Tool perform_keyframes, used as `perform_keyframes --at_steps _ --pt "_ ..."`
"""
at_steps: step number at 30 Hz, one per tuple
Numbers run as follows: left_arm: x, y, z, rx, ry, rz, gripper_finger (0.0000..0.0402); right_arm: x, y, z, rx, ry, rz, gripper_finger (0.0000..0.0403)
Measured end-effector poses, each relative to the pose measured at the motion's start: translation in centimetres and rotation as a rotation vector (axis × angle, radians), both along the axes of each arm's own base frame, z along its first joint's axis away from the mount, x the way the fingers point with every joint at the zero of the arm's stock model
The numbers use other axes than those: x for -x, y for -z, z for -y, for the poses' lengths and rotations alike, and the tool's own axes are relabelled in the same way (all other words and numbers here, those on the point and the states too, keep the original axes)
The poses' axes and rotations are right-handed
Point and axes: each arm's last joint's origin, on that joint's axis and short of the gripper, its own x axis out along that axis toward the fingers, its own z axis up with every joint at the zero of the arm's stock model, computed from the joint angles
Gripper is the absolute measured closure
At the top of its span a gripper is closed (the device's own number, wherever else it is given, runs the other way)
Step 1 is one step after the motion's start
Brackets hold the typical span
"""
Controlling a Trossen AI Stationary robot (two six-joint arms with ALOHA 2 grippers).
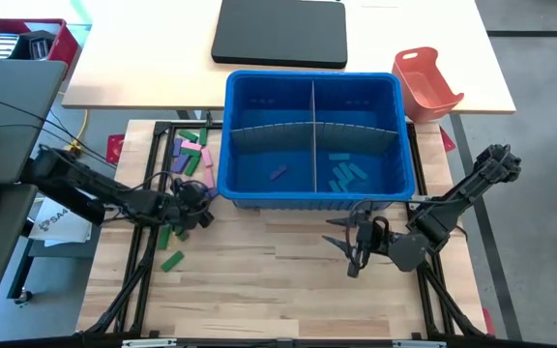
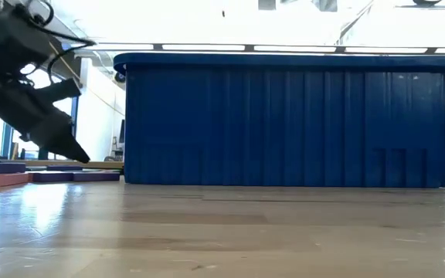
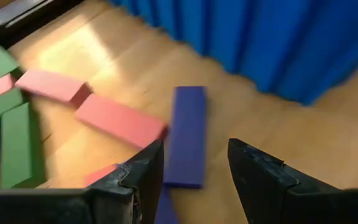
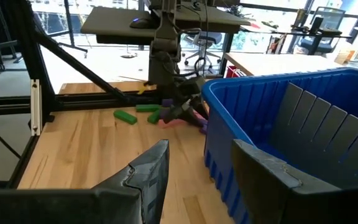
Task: Sort blocks
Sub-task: Put the purple block into the blue bin with the other purple block
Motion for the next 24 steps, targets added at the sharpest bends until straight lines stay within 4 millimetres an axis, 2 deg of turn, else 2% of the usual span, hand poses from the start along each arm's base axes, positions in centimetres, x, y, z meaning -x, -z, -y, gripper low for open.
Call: perform_keyframes --at_steps 15,24 --pt "-0.7 0.3 -2.4 0.079 -0.007 -0.036 0.0232 -0.1 0.0 0.1 0.000 0.009 0.001 0.0234" --pt "-1.2 1.0 -2.8 0.114 0.050 -0.102 0.0232 0.0 0.1 0.2 0.005 0.010 -0.008 0.0234"
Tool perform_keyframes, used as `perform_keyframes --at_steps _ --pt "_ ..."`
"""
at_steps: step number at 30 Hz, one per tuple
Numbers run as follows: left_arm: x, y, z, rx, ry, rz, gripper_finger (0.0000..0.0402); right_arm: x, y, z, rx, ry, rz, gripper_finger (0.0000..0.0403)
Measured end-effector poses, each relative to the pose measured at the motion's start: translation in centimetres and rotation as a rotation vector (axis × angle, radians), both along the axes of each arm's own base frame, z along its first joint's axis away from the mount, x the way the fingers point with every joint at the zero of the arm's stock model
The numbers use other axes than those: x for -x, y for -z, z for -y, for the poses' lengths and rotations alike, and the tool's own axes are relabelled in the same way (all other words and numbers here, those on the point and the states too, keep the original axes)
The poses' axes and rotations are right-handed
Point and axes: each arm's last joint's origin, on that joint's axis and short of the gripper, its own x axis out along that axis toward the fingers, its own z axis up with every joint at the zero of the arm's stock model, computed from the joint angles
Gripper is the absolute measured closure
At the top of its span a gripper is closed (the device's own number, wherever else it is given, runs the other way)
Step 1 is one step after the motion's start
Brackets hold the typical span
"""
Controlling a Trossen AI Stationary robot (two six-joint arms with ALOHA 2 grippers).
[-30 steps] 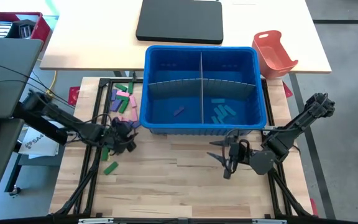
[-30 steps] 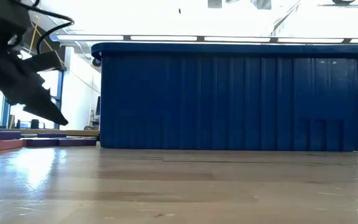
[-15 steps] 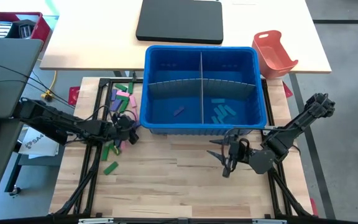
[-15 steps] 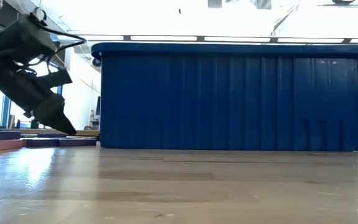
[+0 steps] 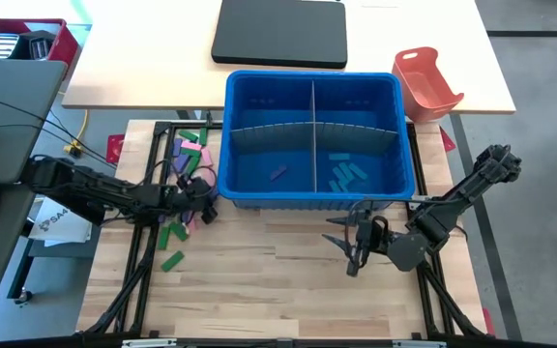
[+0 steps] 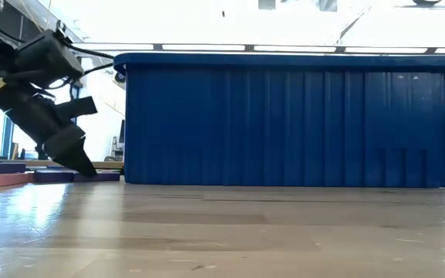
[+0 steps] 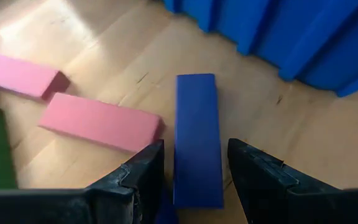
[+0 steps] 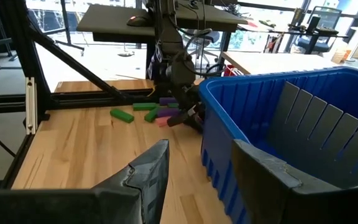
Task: Sort blocks
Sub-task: Put the purple block into the blue bin with the other purple block
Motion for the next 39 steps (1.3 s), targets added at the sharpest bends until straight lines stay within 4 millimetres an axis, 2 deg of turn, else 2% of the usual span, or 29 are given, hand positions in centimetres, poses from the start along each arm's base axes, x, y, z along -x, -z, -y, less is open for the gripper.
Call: perform_keyframes --at_steps 11,14,18,23,27,31,39 --pt "-0.3 0.7 0.1 0.061 0.007 -0.022 0.0234 0.1 0.2 0.0 -0.015 0.008 -0.010 0.0234" --pt "-0.2 0.7 0.2 0.080 -0.001 -0.018 0.0253 0.1 0.2 0.0 -0.015 0.008 -0.010 0.0234" --pt "0.1 0.9 0.3 0.117 -0.035 -0.034 0.0304 0.1 0.2 0.0 -0.021 0.009 -0.008 0.0234" --pt "0.2 0.5 0.4 0.166 -0.081 -0.048 0.0304 0.1 0.2 0.0 -0.022 0.009 -0.008 0.0234" --pt "0.4 -1.4 0.4 0.161 -0.134 -0.145 0.0304 0.1 0.2 0.0 -0.035 0.012 -0.004 0.0234" --pt "1.0 -4.7 0.1 0.065 -0.236 -0.242 0.0304 0.1 0.2 0.0 -0.039 0.013 -0.003 0.0234" --pt "0.6 -11.5 -0.3 -0.077 -0.349 -0.048 0.0304 0.1 0.2 0.0 -0.037 0.013 -0.005 0.0234"
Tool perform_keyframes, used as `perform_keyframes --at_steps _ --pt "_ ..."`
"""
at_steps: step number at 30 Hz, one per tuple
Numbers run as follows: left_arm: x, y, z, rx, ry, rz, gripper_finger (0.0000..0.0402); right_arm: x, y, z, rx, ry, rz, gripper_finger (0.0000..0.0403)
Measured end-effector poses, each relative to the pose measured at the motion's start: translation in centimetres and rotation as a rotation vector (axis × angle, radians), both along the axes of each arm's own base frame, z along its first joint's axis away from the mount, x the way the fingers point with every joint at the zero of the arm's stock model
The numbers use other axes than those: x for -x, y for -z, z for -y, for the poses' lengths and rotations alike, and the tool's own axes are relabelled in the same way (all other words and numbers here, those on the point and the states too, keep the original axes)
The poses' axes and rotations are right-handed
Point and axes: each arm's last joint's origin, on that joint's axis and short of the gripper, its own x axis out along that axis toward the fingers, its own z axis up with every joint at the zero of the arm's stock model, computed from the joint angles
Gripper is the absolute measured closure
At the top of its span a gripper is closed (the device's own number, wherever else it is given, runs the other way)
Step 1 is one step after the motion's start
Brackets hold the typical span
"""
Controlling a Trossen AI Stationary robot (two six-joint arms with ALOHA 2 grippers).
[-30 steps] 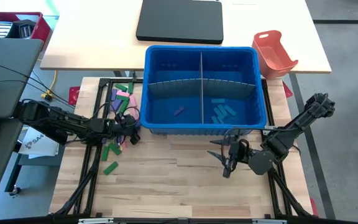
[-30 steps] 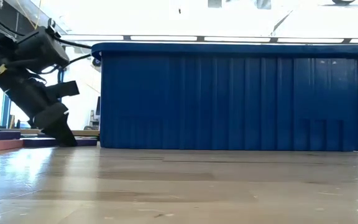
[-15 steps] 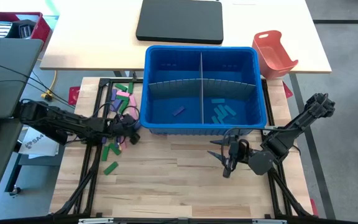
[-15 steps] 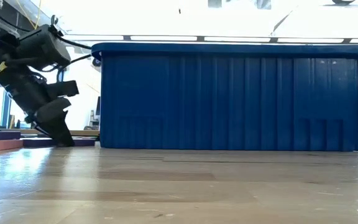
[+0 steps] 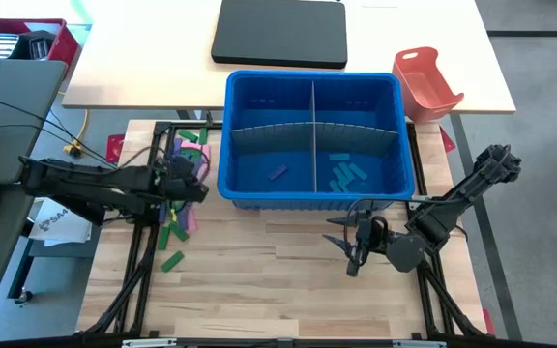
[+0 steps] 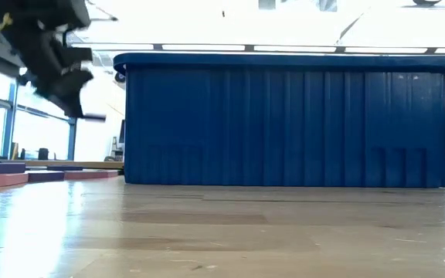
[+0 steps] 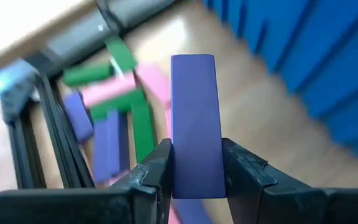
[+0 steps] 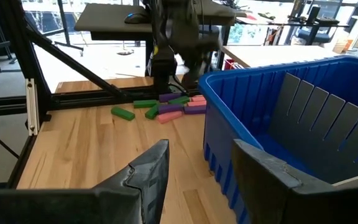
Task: Sort blocks
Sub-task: Put the purple block into the blue bin with the other purple block
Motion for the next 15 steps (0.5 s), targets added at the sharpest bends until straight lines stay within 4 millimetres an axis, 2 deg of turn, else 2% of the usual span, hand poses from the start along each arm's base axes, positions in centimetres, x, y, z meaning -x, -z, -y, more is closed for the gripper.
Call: perform_keyframes --at_steps 4,7,12,15 --pt "-0.5 -3.7 -0.2 -0.099 0.010 0.096 0.0304 0.0 0.0 0.0 0.000 0.000 -0.001 0.0234" --pt "-1.6 -6.4 -0.2 -0.162 0.086 0.170 0.0304 0.0 0.0 0.0 0.000 0.000 -0.001 0.0234" --pt "-4.4 -10.4 0.7 -0.261 0.395 0.345 0.0304 0.0 0.0 0.0 0.000 0.000 -0.001 0.0234" --pt "-6.0 -11.8 1.1 -0.286 0.532 0.457 0.0304 0.0 0.0 0.0 0.001 0.000 -0.001 0.0234"
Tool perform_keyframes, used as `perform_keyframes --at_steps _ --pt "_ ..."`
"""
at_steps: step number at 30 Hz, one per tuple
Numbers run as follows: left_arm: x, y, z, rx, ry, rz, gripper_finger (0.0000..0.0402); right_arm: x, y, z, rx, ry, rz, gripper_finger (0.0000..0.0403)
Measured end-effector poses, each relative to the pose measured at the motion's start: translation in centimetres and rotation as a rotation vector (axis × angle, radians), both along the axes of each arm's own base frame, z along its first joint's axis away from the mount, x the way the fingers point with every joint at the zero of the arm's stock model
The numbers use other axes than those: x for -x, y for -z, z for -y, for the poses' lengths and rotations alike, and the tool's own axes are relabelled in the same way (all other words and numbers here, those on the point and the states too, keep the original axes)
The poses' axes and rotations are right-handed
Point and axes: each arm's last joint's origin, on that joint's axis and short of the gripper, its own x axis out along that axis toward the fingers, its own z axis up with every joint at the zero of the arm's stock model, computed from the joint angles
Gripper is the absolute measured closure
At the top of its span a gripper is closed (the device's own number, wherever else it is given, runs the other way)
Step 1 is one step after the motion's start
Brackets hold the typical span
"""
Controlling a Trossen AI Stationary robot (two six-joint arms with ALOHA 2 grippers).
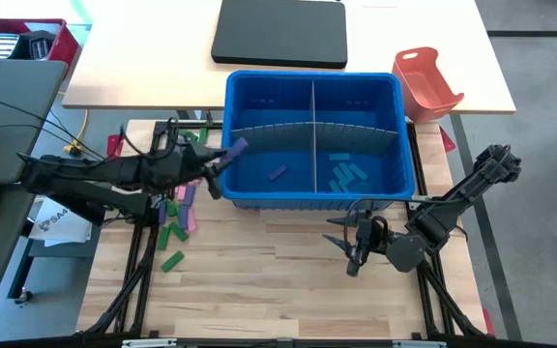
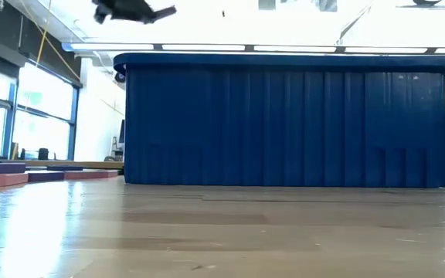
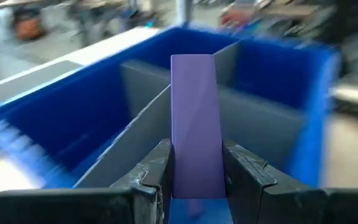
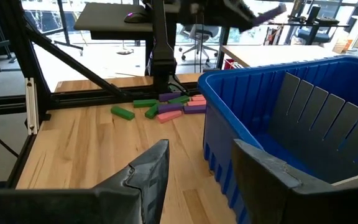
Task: Sort blocks
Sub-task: Put the purple block into the blue bin with the other purple block
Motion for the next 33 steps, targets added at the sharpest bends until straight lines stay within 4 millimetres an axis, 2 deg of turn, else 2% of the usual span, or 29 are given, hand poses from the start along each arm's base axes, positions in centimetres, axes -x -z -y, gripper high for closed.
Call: perform_keyframes --at_steps 3,8,12,17,20,25,29,33 --pt "-2.0 -0.2 -0.4 0.022 0.036 -0.018 0.0304 0.0 0.0 0.0 0.002 0.000 -0.001 0.0234" --pt "-6.7 0.2 -2.3 0.058 0.044 -0.233 0.0304 0.0 0.0 0.1 0.006 0.011 0.002 0.0234" --pt "-10.4 1.0 -5.2 0.154 0.043 -0.424 0.0304 0.0 0.0 0.1 0.004 0.013 0.004 0.0234" --pt "-13.8 4.0 -9.2 0.296 0.020 -0.600 0.0304 0.0 0.0 0.1 0.002 0.013 0.006 0.0234" --pt "-15.1 6.3 -11.5 0.382 -0.010 -0.646 0.0304 0.0 0.0 0.1 0.002 0.013 0.006 0.0234" --pt "-15.8 10.1 -14.8 0.519 -0.063 -0.687 0.0304 0.0 0.0 0.1 0.002 0.013 0.006 0.0234" --pt "-16.4 12.9 -15.4 0.580 -0.053 -0.747 0.0304 0.0 0.0 0.1 0.004 0.013 0.003 0.0234" --pt "-17.2 14.9 -15.2 0.601 -0.038 -0.792 0.0304 0.0 0.0 0.1 0.004 0.013 0.003 0.0234"
